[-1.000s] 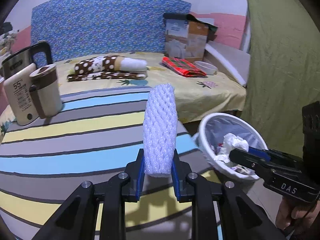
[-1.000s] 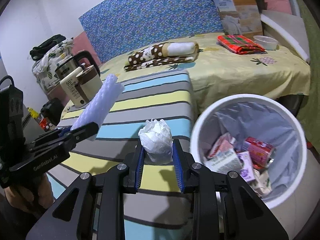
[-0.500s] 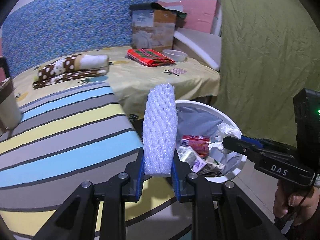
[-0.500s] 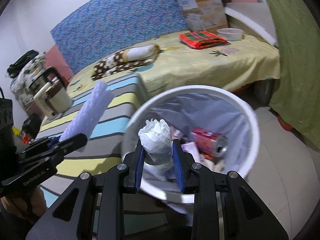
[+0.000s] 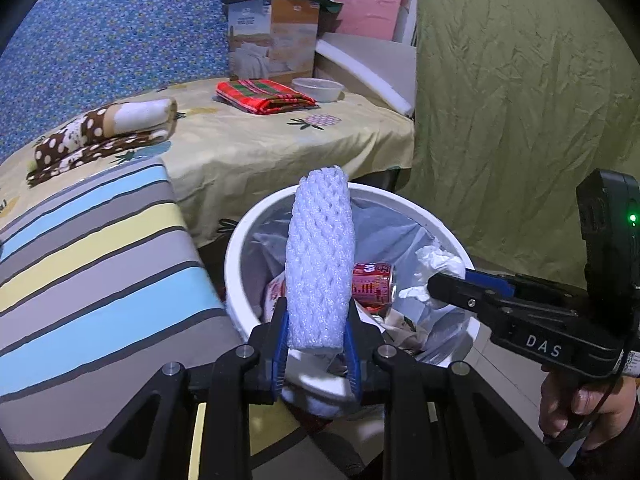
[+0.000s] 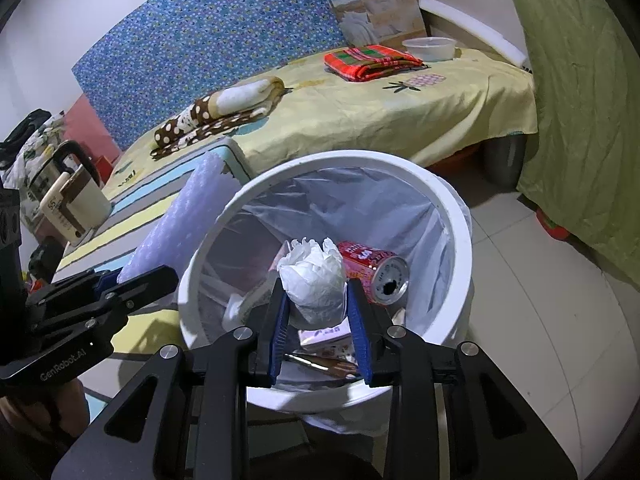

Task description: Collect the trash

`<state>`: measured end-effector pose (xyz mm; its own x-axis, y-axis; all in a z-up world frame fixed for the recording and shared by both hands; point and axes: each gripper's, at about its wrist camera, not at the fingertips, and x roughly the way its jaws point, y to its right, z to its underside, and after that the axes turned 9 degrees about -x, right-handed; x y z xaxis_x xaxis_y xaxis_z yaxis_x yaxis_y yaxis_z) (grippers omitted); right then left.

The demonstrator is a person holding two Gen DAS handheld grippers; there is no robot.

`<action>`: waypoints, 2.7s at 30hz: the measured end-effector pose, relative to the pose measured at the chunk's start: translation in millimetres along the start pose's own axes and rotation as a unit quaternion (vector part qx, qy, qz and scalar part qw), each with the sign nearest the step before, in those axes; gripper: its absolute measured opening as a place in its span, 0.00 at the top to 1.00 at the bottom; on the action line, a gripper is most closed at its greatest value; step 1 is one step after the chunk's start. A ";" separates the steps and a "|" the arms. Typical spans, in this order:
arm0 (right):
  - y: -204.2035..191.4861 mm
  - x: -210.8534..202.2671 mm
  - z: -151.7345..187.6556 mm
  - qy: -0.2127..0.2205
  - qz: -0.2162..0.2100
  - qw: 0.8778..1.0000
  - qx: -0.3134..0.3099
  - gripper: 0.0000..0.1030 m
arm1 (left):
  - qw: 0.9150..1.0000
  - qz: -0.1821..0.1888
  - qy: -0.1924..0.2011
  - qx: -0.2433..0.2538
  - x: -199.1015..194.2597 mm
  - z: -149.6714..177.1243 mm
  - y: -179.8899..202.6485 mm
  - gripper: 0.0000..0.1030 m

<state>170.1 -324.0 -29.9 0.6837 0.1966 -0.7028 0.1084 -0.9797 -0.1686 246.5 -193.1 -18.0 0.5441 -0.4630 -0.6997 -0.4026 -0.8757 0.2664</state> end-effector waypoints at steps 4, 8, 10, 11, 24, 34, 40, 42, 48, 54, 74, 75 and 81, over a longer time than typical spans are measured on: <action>4.5 1.4 0.8 -0.005 0.016 1.000 0.000 0.66 | 1.000 0.009 -0.007 0.002 10.4 -1.8 4.2 0.73; 6.6 -1.7 1.8 -0.002 0.014 1.000 0.001 0.60 | 1.000 0.019 -0.007 -0.004 14.8 -2.5 4.4 0.58; 6.2 -4.6 2.3 0.002 0.012 1.000 -0.002 0.58 | 1.000 0.025 -0.004 -0.006 14.1 -2.4 4.2 0.57; 5.8 -4.5 1.7 0.003 0.012 1.000 -0.003 0.57 | 1.000 0.026 -0.003 -0.005 13.5 -2.6 4.3 0.57; -16.8 -24.4 7.9 0.015 0.000 1.000 -0.020 0.56 | 1.000 0.014 0.019 -0.020 -28.8 13.2 -7.8 0.57; -48.7 -50.7 15.1 0.040 -0.003 0.997 -0.059 0.56 | 0.998 -0.015 0.054 -0.032 -81.0 36.3 -14.5 0.57; -66.2 -62.2 23.6 0.050 -0.009 0.996 -0.076 0.56 | 0.996 -0.030 0.070 -0.036 -108.4 52.8 -16.2 0.57; -71.1 -66.4 27.0 0.054 -0.010 0.995 -0.082 0.56 | 0.996 -0.036 0.076 -0.038 -117.0 57.4 -17.5 0.57; -82.9 -78.8 38.7 0.061 -0.009 0.994 -0.093 0.56 | 0.993 -0.055 0.094 -0.047 -143.1 73.9 -19.6 0.57; -95.8 -90.7 48.0 0.067 -0.005 0.992 -0.106 0.56 | 0.991 -0.067 0.104 -0.056 -162.6 89.7 -20.5 0.57; -106.6 -97.7 59.6 0.073 -0.004 0.991 -0.110 0.56 | 0.989 -0.078 0.112 -0.059 -178.0 104.3 -13.5 0.57; -106.7 -98.3 60.1 0.073 -0.004 0.991 -0.110 0.56 | 0.989 -0.078 0.113 -0.059 -177.9 104.1 -13.4 0.57; -106.3 -99.7 60.1 0.073 -0.004 0.991 -0.109 0.56 | 0.989 -0.079 0.112 -0.059 -178.0 104.2 -12.6 0.57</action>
<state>47.1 -237.1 16.6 0.7777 0.2116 -0.5919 0.2560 -0.9666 -0.0092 78.1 -85.5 34.1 0.7481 -0.3258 -0.5781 -0.2184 -0.9435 0.2492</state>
